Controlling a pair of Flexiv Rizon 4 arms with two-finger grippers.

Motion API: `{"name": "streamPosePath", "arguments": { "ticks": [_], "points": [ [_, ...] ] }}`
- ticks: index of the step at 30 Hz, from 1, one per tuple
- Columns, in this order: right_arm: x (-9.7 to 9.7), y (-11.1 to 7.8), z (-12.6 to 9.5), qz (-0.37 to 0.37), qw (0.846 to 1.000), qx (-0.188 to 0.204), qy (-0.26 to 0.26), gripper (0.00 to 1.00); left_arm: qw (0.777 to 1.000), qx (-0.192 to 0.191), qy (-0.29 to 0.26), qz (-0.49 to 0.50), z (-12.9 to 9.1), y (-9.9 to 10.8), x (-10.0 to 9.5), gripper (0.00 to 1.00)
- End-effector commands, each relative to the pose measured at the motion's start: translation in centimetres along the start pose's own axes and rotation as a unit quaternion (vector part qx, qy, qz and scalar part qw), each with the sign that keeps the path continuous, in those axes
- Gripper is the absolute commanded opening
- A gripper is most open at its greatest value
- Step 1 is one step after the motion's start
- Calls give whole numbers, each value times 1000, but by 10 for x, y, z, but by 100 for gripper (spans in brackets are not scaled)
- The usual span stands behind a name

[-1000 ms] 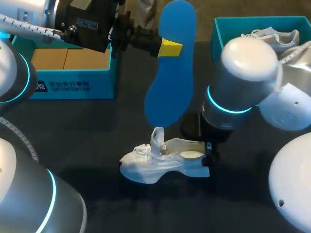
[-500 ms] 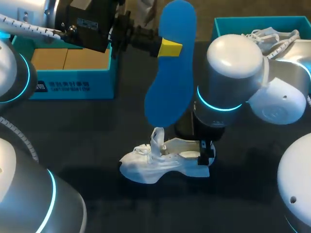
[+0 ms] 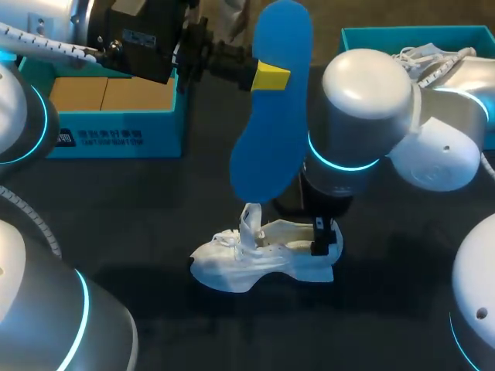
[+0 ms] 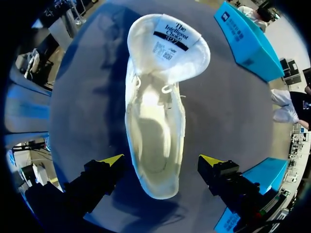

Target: Take the shoe out of the shoebox, open the shoe tongue, remove and reinsert the insole, then place the shoe into the shoebox

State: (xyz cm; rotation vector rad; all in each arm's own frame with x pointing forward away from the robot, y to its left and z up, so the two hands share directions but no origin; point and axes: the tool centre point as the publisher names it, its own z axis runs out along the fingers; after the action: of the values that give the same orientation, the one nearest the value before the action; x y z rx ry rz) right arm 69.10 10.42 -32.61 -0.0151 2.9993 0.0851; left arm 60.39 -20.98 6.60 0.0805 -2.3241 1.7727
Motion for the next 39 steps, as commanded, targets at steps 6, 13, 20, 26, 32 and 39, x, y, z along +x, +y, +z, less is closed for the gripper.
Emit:
{"name": "streamPosePath", "arguments": {
  "ticks": [6,13,20,26,32,39],
  "points": [
    [-14,16,8,-14,1000,3,6,100,1000,-1,0,0,1,1,0,0],
    [-22,28,13,-31,999,2,8,100,1000,-1,0,0,1,1,0,0],
    [-31,32,27,-39,999,-5,8,100,1000,-1,0,0,1,1,0,0],
    [-33,33,45,-35,999,-19,12,100,1000,-1,0,0,1,1,0,0],
    [-35,31,63,-27,999,-14,27,100,1000,-1,0,0,1,1,0,0],
    [-35,30,77,-21,999,-10,44,50,1000,-1,0,0,1,1,0,0]
  ]
}}
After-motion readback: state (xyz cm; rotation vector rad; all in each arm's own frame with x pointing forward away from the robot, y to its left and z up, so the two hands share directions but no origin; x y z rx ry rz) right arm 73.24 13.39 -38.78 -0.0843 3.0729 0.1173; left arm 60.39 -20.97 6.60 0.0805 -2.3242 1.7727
